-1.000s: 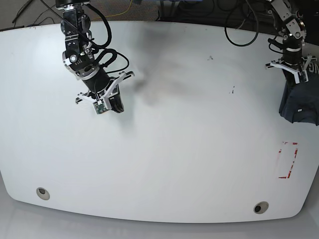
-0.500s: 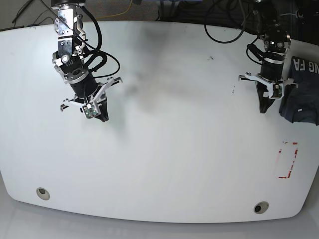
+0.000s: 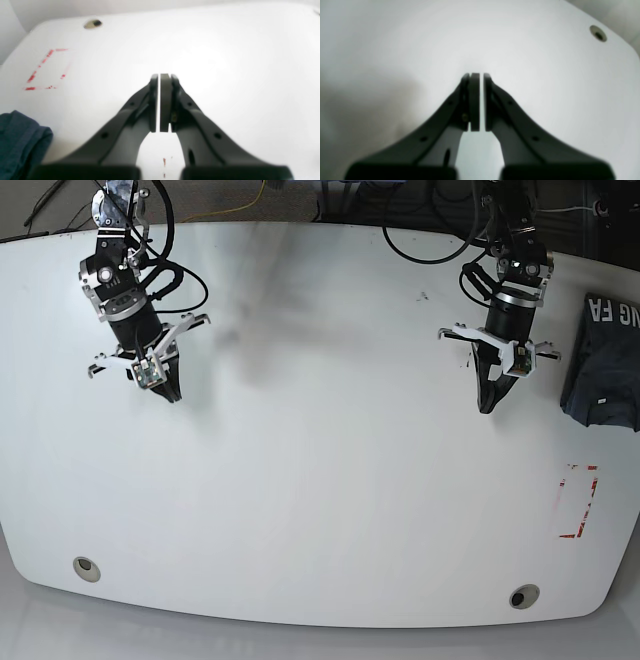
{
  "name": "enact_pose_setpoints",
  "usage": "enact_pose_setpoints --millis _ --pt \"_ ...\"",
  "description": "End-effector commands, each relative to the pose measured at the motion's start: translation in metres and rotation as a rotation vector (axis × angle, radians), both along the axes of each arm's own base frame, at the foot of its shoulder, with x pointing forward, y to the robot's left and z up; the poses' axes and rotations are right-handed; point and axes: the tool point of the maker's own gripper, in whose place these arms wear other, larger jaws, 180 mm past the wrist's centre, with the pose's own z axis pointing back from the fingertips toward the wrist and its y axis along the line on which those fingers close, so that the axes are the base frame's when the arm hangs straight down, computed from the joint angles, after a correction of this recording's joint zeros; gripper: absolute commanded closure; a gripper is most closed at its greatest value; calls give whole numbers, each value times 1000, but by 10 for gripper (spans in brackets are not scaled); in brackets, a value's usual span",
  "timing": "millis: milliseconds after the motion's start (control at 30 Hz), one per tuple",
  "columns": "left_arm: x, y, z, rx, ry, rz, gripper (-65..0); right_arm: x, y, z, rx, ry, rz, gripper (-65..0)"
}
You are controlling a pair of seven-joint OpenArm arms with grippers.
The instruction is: Layout the t-shirt on the table in an organized manner, then fold the t-shirt properly
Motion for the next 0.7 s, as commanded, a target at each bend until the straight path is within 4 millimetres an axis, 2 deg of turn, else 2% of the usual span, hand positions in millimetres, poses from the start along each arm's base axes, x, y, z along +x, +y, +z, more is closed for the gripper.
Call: enact_pose_setpoints --millis 0,300,367,667 --pt "-7 -7 11 -9 -43 -20 0 -8 -2 7 17 -39 4 -19" --pt "-58 -13 -7 3 59 -37 0 -57 -11 -18 60 36 -74 -19" --pt "-74 -12 -13 7 97 -38 0 -70 -13 -21 62 59 -91 -19" --pt "-137 -14 -28 -3 240 -13 0 -133 -7 -40 60 206 -106 -19"
